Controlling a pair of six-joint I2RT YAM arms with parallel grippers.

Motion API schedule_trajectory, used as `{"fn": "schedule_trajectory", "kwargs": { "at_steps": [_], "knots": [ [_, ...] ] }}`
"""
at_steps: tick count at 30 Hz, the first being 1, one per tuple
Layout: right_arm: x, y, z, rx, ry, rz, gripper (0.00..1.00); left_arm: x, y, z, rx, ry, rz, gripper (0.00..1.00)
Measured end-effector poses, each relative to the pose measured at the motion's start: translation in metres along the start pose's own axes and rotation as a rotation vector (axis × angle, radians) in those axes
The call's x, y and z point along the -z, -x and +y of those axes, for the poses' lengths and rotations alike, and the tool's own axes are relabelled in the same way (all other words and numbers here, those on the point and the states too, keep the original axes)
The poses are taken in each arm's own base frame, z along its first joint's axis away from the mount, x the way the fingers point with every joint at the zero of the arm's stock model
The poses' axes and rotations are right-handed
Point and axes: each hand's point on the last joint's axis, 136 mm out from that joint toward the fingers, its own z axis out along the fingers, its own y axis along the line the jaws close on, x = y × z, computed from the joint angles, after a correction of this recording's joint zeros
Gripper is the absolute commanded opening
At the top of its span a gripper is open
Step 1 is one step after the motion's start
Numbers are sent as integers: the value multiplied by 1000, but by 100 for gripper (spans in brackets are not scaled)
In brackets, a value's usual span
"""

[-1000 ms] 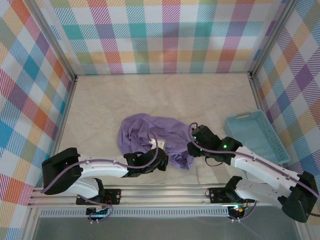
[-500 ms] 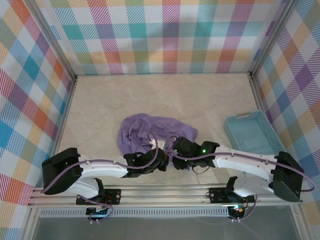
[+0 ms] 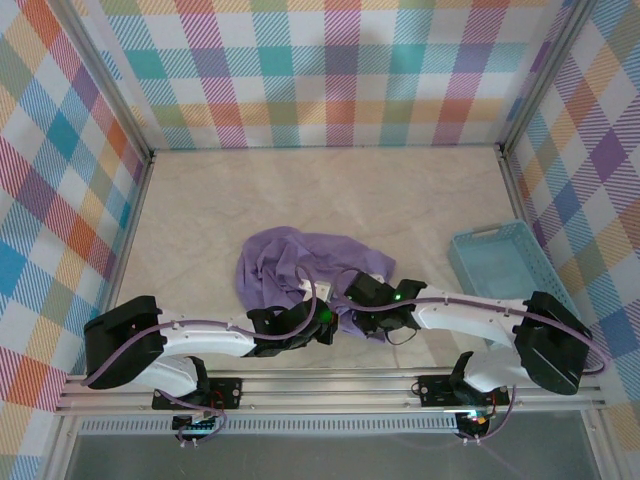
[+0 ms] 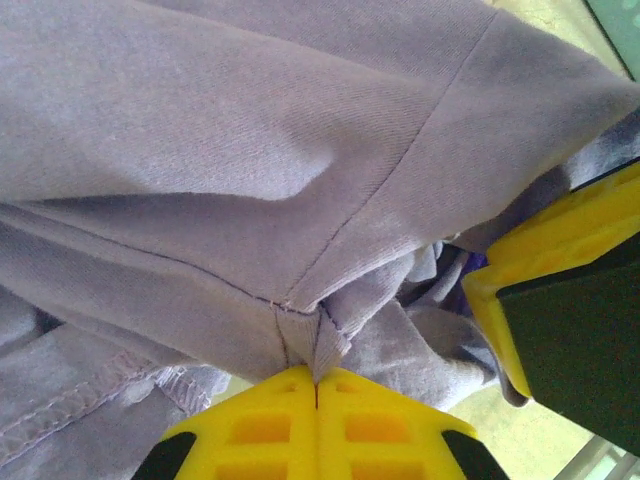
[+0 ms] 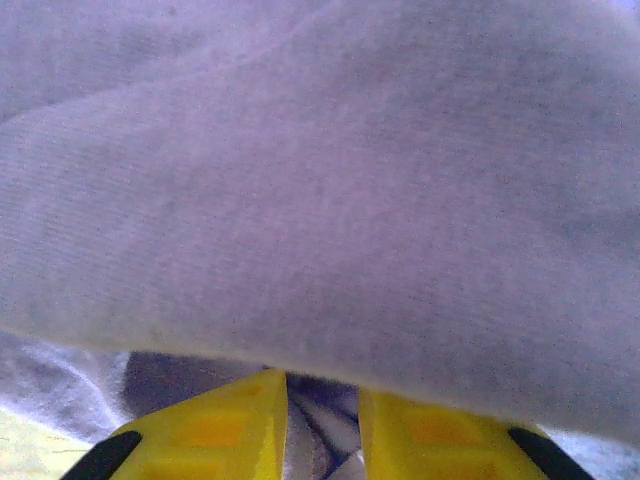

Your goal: Fold the inside-out t-shirt

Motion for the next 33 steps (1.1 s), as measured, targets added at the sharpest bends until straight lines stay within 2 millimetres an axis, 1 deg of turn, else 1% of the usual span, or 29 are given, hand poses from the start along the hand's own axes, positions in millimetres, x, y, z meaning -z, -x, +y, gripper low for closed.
{"fn": "schedule_trajectory", "kwargs": {
  "at_steps": [6, 9, 13, 14, 16, 17, 19, 22, 26, 28, 30, 33],
  "knots": [
    [-8, -2, 5, 1, 10, 20, 28, 0, 0, 0, -1, -1, 0, 0],
    [-11, -4, 6, 2, 11, 32, 26, 0, -1, -1, -2, -2, 1, 0],
    [-17, -8, 6, 5, 6, 57, 18, 0, -1, -1, -2, -1, 1, 0],
    [-17, -9, 6, 7, 5, 62, 14, 0, -1, -1, -2, -1, 0, 0],
    [-18, -10, 6, 11, 8, 68, 3, 0, 0, 0, -2, 0, 0, 0],
    [-18, -10, 6, 12, 9, 69, 0, 0, 0, 0, -2, 1, -2, 0],
    [-17, -10, 6, 8, 9, 69, 0, 0, 1, 1, -1, 9, -7, 1],
    [-6, -9, 7, 20, 35, 38, 0, 0, 1, 7, 3, 38, -16, 3],
    [29, -9, 12, 73, 126, -51, 0, 1, 2, 13, 18, 66, -25, 6],
    [41, -12, 15, 100, 164, -81, 0, 1, 3, 14, 24, 70, -29, 9],
    [47, -20, 16, 134, 184, -86, 0, 1, 3, 14, 29, 74, -31, 12],
    [43, -39, 18, 197, 177, -44, 0, 1, 3, 15, 37, 76, -32, 15]
  ]
}}
